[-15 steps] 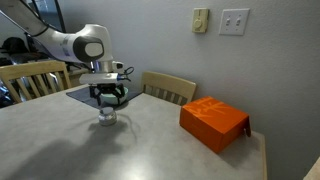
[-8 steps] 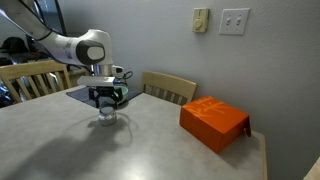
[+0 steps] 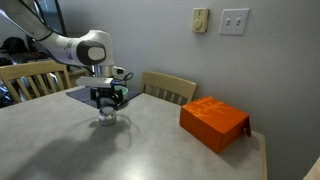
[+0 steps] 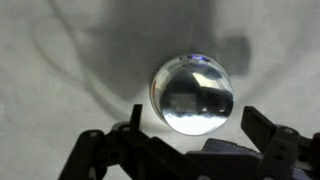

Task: Pick up the lid and put it on the table

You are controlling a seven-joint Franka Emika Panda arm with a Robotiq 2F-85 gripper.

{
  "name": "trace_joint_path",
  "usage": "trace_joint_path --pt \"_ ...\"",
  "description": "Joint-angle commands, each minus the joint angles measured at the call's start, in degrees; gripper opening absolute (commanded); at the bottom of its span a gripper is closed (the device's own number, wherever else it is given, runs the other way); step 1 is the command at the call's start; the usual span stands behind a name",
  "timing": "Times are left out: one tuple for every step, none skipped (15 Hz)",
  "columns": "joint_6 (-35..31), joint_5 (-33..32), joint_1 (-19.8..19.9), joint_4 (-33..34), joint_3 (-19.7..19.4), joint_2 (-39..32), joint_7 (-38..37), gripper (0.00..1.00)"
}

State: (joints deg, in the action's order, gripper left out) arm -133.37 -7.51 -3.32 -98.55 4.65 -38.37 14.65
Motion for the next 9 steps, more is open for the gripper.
trace_joint_path --pt "1.4 0.8 1.0 -2.0 -0.1 1.7 -0.5 1.0" --pt "1.9 1.3 1.6 -1.9 0.3 1.5 0.6 1.0" --pt "2.9 2.0 2.2 -1.5 0.9 1.2 1.8 1.0" --pt "3.9 2.5 2.5 -1.2 1.1 1.0 2.3 1.0" --pt "4.7 2.8 2.6 -1.0 1.2 0.8 2.7 1.0" --pt "5.7 3.1 2.6 -0.7 1.2 0.6 2.9 1.0" --pt "6.4 3.2 2.6 -0.5 1.3 0.5 3.2 1.0" --pt "6.9 3.2 2.5 -0.4 1.2 0.4 3.4 1.0" --pt "7.2 3.1 2.4 -0.3 1.2 0.3 3.6 1.0"
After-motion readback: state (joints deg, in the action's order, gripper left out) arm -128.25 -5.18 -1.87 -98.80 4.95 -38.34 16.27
